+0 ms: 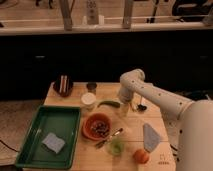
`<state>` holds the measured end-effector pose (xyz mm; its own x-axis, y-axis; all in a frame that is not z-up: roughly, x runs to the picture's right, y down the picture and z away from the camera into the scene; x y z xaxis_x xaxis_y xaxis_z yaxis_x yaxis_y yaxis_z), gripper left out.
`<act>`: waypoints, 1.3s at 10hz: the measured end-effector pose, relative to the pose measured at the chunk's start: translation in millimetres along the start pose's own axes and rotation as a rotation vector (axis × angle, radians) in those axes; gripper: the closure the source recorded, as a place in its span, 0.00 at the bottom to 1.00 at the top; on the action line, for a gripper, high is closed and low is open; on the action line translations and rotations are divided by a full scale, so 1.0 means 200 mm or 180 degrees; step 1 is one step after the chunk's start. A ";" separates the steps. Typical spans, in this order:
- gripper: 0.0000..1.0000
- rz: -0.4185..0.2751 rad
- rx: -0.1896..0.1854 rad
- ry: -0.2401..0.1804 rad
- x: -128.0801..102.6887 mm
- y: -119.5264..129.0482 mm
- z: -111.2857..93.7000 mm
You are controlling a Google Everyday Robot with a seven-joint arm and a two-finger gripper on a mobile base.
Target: Place pepper in plastic cup
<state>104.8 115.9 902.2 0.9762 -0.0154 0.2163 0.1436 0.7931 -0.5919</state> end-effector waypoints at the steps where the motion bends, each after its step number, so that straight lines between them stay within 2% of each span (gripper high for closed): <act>1: 0.20 -0.0015 -0.0018 -0.0033 -0.03 -0.02 0.03; 4: 0.20 -0.0043 -0.0109 -0.0104 -0.10 -0.06 0.11; 5: 0.23 -0.0063 -0.0131 -0.0110 -0.12 -0.08 0.13; 7: 0.38 -0.0073 -0.0165 -0.0109 -0.14 -0.11 0.15; 8: 0.51 -0.0082 -0.0190 -0.0104 -0.15 -0.12 0.16; 10: 0.69 -0.0067 -0.0196 -0.0096 -0.15 -0.14 0.16; 13: 0.98 0.0064 -0.0182 -0.0085 -0.06 -0.14 0.12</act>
<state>84.8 109.5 935.2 0.9744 0.0170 0.2242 0.1339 0.7571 -0.6394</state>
